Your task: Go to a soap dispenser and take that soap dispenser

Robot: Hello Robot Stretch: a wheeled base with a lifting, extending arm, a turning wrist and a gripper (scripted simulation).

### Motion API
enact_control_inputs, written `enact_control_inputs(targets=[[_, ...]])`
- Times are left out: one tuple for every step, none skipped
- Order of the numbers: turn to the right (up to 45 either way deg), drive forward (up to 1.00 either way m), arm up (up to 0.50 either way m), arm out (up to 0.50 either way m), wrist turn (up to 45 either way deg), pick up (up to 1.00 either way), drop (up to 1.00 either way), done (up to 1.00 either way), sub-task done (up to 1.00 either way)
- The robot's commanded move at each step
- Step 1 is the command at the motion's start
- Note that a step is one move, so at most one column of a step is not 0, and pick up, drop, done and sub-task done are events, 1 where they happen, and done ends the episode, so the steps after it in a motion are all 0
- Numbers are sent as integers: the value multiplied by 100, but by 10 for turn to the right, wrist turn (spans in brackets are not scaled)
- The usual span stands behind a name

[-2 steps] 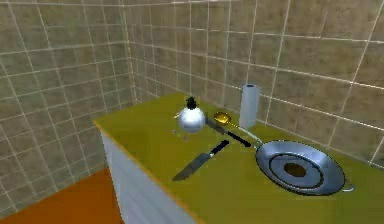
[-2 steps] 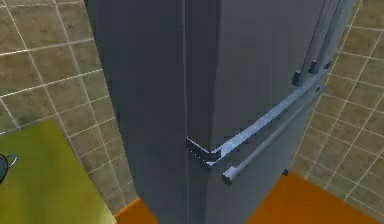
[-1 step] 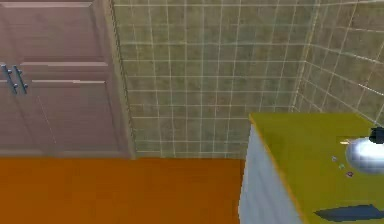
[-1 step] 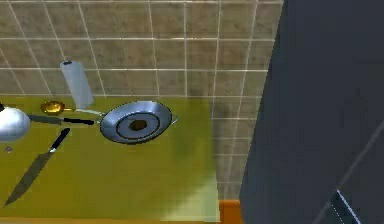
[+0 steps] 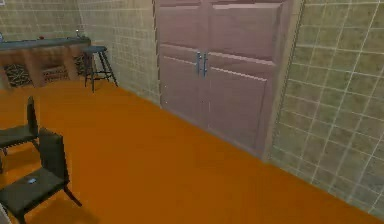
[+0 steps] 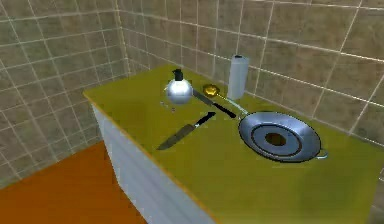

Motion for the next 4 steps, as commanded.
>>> enact_control_inputs(targets=[[-420, 0, 0, 0, 0, 0, 0, 0, 0], [0, 20, 0, 0, 0, 0, 0, 0, 0], [450, 0, 0, 0, 0, 0, 0, 0, 0], [330, 0, 0, 0, 0, 0, 0, 0, 0]])
